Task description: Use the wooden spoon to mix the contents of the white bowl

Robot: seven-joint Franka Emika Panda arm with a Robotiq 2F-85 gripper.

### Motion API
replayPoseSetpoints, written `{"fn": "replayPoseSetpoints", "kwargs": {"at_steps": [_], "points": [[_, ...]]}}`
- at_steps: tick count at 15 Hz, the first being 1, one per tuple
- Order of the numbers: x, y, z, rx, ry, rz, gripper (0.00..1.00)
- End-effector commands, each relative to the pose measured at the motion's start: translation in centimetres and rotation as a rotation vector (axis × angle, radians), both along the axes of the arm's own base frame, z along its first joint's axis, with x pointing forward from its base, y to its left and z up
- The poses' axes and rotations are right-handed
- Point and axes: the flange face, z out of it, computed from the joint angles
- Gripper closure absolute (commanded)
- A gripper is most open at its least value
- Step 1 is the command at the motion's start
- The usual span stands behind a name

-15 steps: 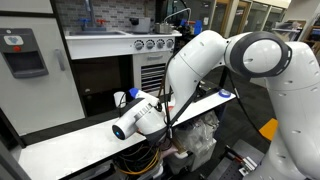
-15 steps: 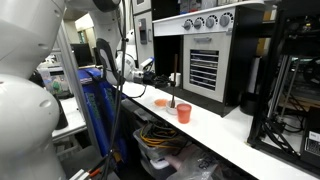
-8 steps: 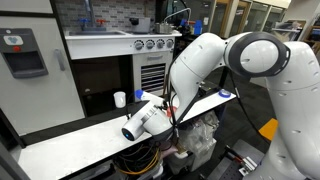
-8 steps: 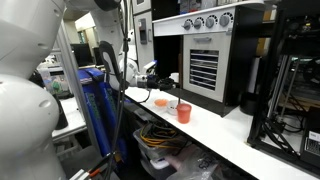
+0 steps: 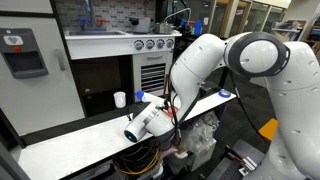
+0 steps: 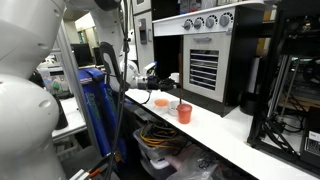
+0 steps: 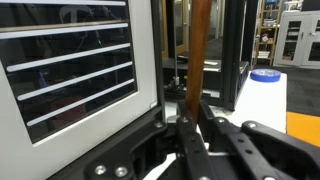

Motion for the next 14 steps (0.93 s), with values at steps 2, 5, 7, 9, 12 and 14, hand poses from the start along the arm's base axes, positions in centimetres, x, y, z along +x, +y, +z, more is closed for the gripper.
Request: {"fn": "replayPoseSetpoints", "kwargs": {"at_steps": [2, 5, 7, 9, 12, 14], "points": [[-0.6, 1.2, -0.6, 0.049, 0.024, 0.026, 0.97], [-0.6, 2.7, -0.1, 0.081, 0.015, 0.038, 0.97], [-0.6, 3.6, 0.2, 0.097, 0.010, 0.051, 0.97], [-0.7, 4.3, 0.4, 0.111, 0.009, 0.060, 0.97], [-0.8, 4.7, 0.5, 0.118, 0.010, 0.066, 0.97], [-0.9, 4.5, 0.3, 0.113, 0.014, 0.065, 0.97]]}}
